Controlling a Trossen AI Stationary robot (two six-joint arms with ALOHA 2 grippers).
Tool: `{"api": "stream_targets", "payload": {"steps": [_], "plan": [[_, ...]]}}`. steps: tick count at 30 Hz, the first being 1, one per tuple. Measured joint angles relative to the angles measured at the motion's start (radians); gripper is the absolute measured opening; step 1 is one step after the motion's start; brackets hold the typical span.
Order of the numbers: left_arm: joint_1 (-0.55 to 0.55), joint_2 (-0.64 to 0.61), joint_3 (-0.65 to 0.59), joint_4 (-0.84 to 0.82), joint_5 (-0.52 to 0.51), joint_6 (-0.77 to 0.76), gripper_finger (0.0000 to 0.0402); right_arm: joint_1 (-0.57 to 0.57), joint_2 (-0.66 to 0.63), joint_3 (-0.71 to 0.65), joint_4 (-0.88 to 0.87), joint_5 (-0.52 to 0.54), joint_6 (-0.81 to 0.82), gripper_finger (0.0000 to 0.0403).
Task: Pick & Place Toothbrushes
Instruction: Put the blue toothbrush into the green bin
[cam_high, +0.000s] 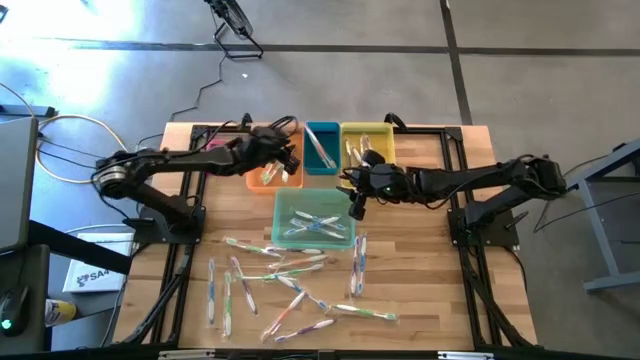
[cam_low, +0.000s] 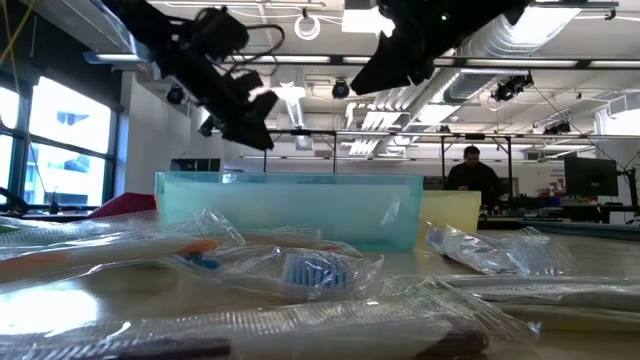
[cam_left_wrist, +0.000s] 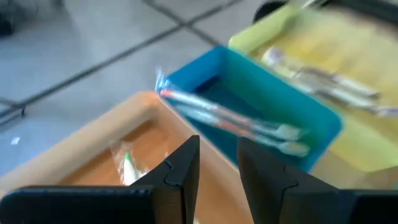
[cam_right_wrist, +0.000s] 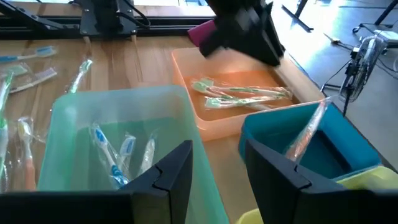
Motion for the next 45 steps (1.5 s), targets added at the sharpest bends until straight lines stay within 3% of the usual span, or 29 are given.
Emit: {"api": "stream_targets", "payload": {"steps": [8,16,19,28,35,45], "plan": [[-0.003,-0.233,-0.24,0.216,0.012,0.037,0.0104,-0.018,-0.163,-0.19,0.241,0.002,0.001,0.0139],[-0.036,-0.381,-0.454,0.559,0.116,0.163,0.0104,-0.057,-0.396,-0.43,0.491,0.015,0.0,0.0139],[-0.055,-0.42,-0.497,0.608,0.123,0.204,0.0104,-0.064,-0.466,-0.503,0.535,0.016,0.011,0.0139],[-0.073,-0.545,-0.503,0.335,0.171,0.14,0.0104,-0.063,-0.641,-0.624,0.523,0.024,0.036,0.0139],[-0.073,-0.719,-0.504,0.112,0.19,0.137,0.0104,-0.063,-0.773,-0.646,0.356,0.091,0.064,0.0139],[-0.073,-0.885,-0.504,-0.041,0.189,0.137,0.0104,-0.063,-0.877,-0.646,0.206,0.091,0.117,0.0139]]}}
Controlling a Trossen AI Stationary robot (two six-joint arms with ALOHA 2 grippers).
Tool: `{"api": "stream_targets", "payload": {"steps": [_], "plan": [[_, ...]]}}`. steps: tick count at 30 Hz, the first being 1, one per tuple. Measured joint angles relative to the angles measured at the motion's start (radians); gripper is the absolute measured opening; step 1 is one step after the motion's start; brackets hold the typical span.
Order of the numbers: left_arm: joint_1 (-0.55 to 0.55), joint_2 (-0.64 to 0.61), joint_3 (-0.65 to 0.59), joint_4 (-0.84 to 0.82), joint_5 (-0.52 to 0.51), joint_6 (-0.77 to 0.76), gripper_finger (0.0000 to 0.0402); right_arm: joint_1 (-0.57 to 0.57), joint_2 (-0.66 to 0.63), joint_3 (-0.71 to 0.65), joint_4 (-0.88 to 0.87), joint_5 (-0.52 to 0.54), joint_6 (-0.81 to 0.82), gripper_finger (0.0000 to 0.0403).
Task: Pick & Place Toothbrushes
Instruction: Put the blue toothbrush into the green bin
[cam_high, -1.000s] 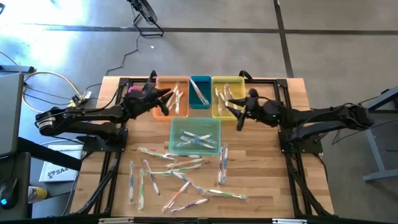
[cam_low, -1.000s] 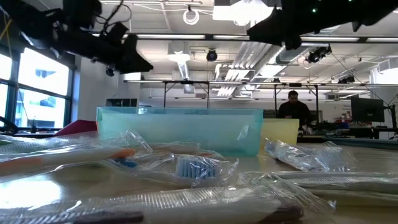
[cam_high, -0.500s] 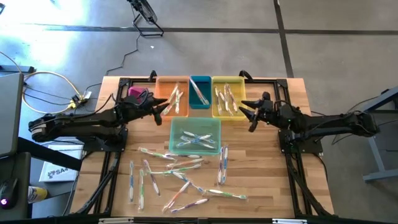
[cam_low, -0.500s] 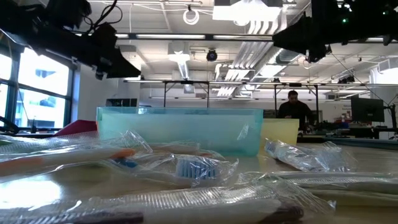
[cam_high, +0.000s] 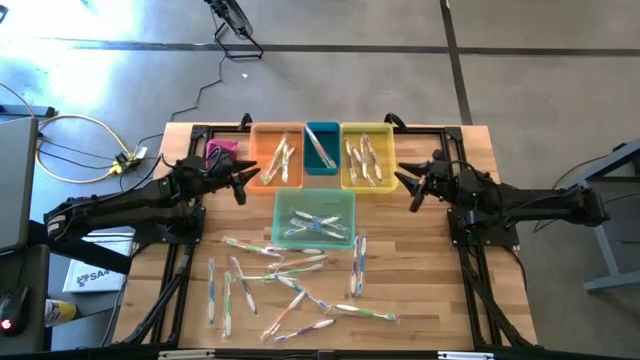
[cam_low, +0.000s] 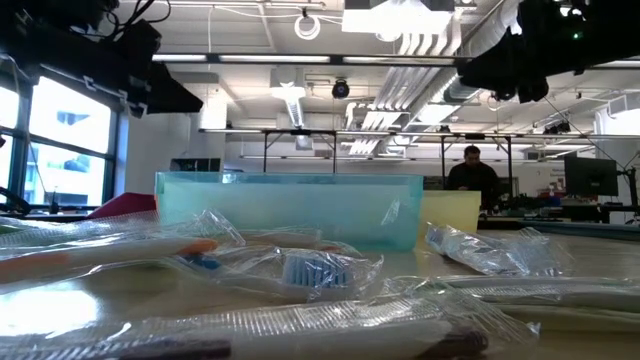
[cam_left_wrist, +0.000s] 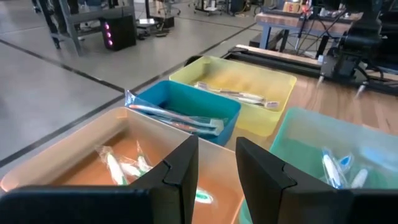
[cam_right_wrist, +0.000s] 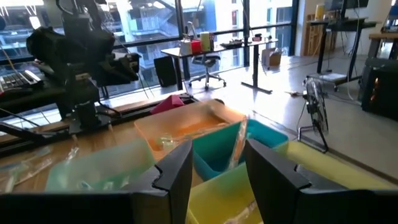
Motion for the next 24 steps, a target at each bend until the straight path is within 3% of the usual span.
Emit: {"api": "stream_targets", "payload": {"steps": [24], "plan": [[0.0,0.001,0.0,-0.003,-0.002,0.003,0.0104,0.0,0.001,0.0,-0.008,-0.004,0.015,0.0139]]}}
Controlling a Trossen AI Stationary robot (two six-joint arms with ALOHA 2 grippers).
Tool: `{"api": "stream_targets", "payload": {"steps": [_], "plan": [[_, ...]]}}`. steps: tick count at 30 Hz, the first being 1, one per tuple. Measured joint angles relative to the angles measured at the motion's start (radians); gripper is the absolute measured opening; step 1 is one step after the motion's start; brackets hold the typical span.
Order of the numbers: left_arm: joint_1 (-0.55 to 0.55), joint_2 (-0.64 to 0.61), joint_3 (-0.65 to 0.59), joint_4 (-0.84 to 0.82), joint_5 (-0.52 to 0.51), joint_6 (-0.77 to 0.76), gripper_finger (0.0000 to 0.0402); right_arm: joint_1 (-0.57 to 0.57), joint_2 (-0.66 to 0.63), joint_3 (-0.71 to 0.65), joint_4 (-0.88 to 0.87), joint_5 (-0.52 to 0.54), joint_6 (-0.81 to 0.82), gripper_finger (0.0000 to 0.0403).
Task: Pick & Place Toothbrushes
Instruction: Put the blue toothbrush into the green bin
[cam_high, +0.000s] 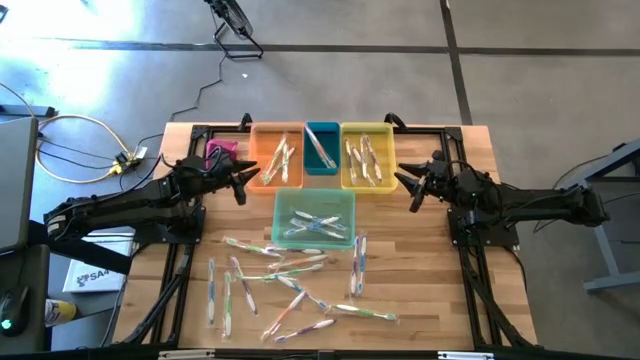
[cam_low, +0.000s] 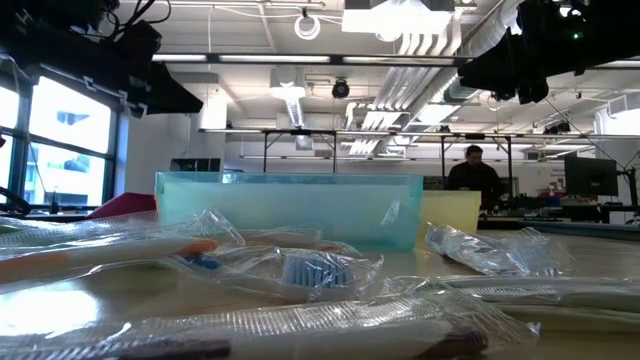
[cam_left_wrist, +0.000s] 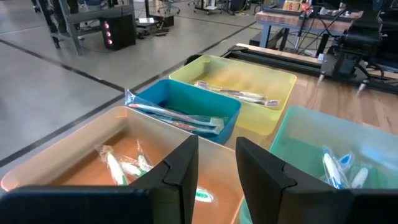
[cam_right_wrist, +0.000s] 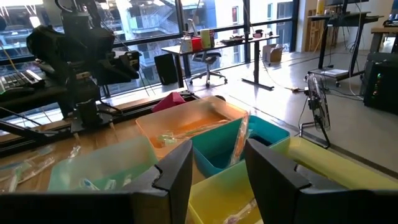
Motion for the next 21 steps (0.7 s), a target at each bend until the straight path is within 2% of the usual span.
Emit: {"api": "stream_targets", "payload": {"steps": [6,10,14,21], "plan": [[0.0,0.0,0.0,0.028,0.0,0.0,0.0104,0.0,0.0,0.0,0.003,0.0,0.012,0.0139],[0.0,0.0,0.001,0.03,-0.001,0.0,0.0104,0.0,0.0,0.001,0.075,0.0,0.083,0.0139],[0.0,0.0,0.001,0.03,-0.002,0.027,0.0104,0.014,0.004,0.009,0.104,-0.024,0.081,0.0139],[0.0,0.0,0.001,0.03,-0.001,0.053,0.0104,0.07,0.122,0.114,0.067,-0.011,0.086,0.0139]]}}
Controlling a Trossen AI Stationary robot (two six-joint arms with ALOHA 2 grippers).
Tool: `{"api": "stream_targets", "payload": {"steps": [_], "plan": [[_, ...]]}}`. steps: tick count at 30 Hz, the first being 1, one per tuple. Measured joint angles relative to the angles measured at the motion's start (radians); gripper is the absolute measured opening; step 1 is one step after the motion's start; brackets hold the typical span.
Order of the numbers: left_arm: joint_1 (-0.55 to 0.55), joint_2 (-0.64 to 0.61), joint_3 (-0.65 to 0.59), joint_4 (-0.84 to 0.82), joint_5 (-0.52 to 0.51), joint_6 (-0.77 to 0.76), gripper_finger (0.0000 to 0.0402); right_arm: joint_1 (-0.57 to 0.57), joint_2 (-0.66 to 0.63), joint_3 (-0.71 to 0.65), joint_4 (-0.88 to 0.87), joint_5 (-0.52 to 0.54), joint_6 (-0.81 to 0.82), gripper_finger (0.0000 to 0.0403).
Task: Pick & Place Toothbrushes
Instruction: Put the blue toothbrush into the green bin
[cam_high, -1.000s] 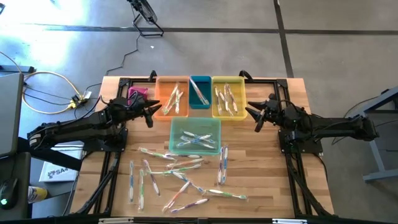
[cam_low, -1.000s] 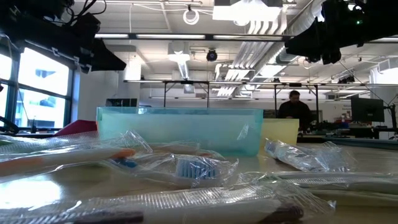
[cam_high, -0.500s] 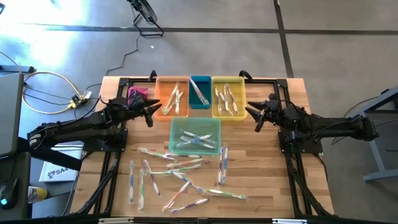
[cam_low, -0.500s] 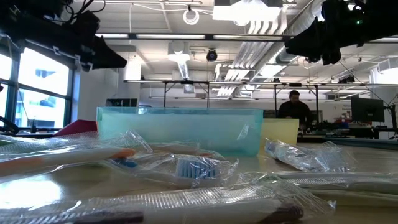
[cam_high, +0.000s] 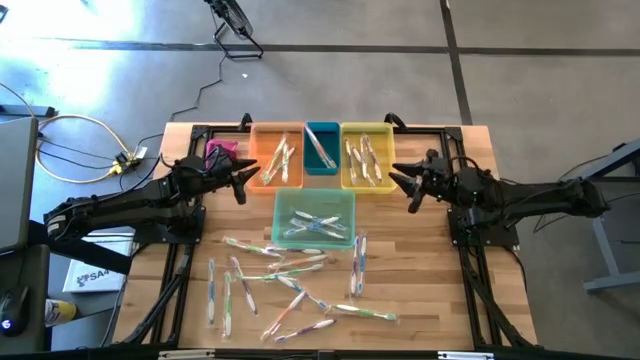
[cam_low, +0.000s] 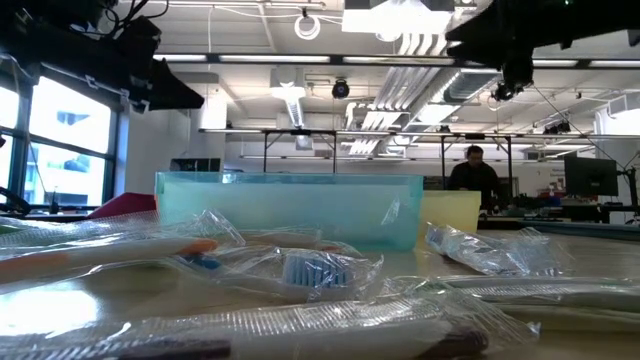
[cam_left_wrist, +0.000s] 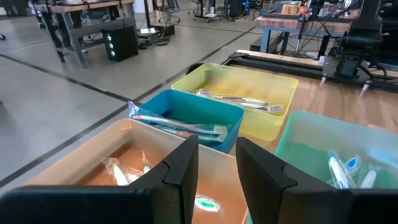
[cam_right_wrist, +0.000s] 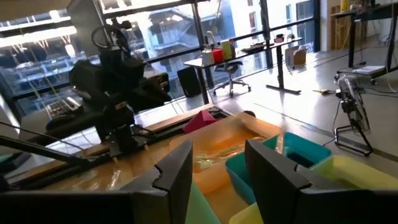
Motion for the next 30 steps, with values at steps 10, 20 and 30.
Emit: {"api": "stream_targets", "payload": {"steps": [10,20,30], "plan": [[0.0,0.0,0.0,-0.017,0.0,-0.004,0.0104,0.058,0.274,0.291,-0.361,0.177,0.19,0.0139],[0.0,0.0,0.0,-0.017,0.0,-0.005,0.0104,0.057,0.512,0.524,-0.753,0.028,0.525,0.0133],[0.0,0.0,0.0,-0.017,0.0,-0.005,0.0104,0.067,0.692,0.605,-0.822,-0.332,0.7,0.0079]]}}
